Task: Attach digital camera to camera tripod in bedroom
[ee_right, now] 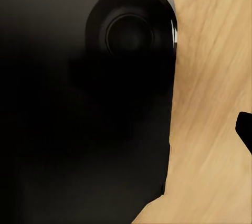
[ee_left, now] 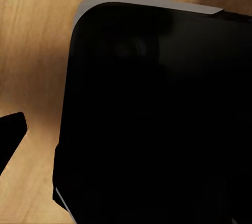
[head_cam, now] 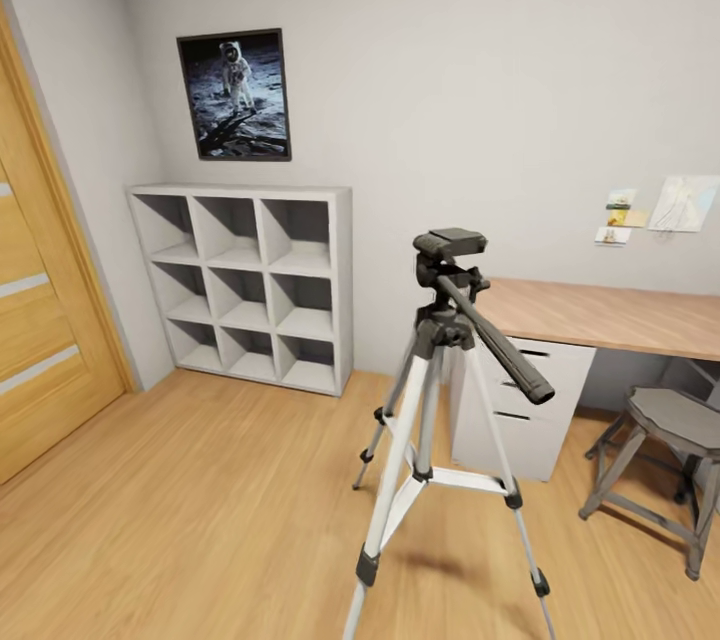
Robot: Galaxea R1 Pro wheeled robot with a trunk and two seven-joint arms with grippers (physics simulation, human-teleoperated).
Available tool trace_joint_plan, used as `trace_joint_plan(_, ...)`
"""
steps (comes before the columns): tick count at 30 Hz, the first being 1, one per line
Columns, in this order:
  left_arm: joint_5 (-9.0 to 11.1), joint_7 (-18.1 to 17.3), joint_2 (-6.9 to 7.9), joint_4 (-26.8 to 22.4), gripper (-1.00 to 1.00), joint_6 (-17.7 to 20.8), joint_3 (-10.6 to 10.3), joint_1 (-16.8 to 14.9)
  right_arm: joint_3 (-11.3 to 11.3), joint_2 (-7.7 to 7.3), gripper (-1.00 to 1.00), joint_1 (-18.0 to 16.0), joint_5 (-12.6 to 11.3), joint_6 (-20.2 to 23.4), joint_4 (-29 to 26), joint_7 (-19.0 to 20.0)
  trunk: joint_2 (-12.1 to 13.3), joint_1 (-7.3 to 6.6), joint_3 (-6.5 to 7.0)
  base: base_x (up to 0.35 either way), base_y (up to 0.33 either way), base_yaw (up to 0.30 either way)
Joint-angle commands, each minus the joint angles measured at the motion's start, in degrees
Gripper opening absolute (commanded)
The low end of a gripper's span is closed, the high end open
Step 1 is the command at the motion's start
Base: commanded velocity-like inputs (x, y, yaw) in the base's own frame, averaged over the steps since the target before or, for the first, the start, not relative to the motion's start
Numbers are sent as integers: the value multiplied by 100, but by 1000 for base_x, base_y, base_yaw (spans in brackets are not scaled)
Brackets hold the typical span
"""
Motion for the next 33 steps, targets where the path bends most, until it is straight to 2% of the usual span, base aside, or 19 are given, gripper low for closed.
trace_joint_plan(1,37,-2,-1,-5,100,-9,2,2,3,-1,100,-1,6,-16,0,-1,-2,3,-4,232,233,0)
trace_joint_plan(15,35,-2,-3,-5,100,-9,2,1,3,-1,100,-1,6,-16,0,-1,-2,3,-4,197,248,0)
trace_joint_plan(33,35,-2,-2,-5,100,-9,-5,-1,3,6,100,-1,6,-16,3,-9,-2,3,-4,15,24,0)
